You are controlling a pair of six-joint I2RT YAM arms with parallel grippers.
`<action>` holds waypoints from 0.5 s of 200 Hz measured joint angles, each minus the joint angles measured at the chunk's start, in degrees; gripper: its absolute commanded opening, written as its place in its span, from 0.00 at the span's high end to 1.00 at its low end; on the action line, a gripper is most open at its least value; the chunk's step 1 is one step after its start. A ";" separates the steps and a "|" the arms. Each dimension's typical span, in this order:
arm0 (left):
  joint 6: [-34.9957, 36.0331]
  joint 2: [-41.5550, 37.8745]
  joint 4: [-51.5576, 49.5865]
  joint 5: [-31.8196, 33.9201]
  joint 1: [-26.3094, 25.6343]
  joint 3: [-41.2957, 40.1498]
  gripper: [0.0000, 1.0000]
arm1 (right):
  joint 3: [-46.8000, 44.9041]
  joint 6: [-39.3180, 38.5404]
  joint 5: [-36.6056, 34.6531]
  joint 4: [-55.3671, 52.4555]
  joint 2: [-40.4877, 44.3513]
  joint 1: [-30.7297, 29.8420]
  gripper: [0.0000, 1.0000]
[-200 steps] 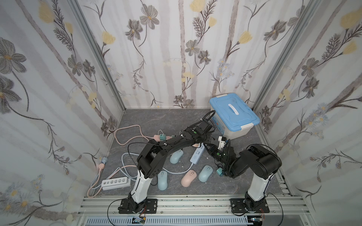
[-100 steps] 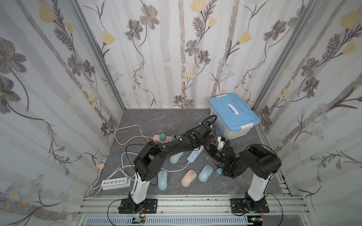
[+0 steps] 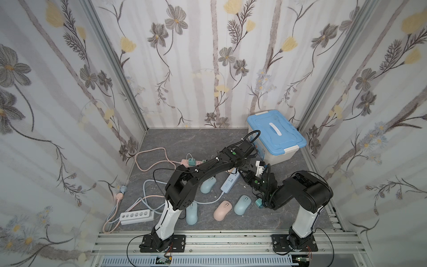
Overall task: Unplug the wireless mouse
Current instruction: Remove the plug from the socket.
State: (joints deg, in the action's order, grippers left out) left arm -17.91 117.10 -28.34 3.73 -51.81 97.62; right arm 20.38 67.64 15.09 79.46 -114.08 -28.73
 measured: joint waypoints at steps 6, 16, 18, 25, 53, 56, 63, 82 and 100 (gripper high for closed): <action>0.02 -1.36 2.58 0.44 -0.20 -2.82 1.00 | 0.00 0.00 0.33 0.09 -0.17 -0.15 1.00; 0.02 -3.30 7.34 0.87 -0.39 -7.21 1.00 | 0.00 0.00 0.85 0.22 -0.39 -0.24 1.00; 0.00 -3.61 8.35 0.87 -0.42 -8.02 1.00 | 0.00 0.00 0.94 0.24 -0.46 -0.22 1.00; -0.04 -4.31 11.37 0.90 -0.42 -10.21 1.00 | 0.00 0.04 1.05 0.48 -0.72 -0.17 1.00; -0.24 -4.63 16.28 0.90 -0.42 -12.76 1.00 | 0.02 0.44 0.46 0.63 -1.25 -0.17 1.00; -0.26 -4.63 16.33 0.92 -0.42 -12.72 1.00 | 0.02 0.44 0.35 0.74 -1.25 -0.17 1.00; -0.35 -4.39 16.02 0.96 -0.42 -12.02 1.00 | 0.02 0.44 -0.04 1.01 -1.25 -0.17 1.00; -0.74 -2.29 9.77 0.98 -0.42 -5.90 1.00 | 0.02 0.44 -1.33 1.99 -1.22 -0.17 1.00; -0.72 -0.83 1.55 1.01 -0.42 0.76 1.00 | 0.13 0.39 -1.49 3.82 -0.74 -0.17 1.00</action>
State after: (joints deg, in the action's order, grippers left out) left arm -18.63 116.27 -26.79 4.73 -52.23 98.39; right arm 20.51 68.03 13.61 83.29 -114.83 -28.91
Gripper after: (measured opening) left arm 0.298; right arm 0.239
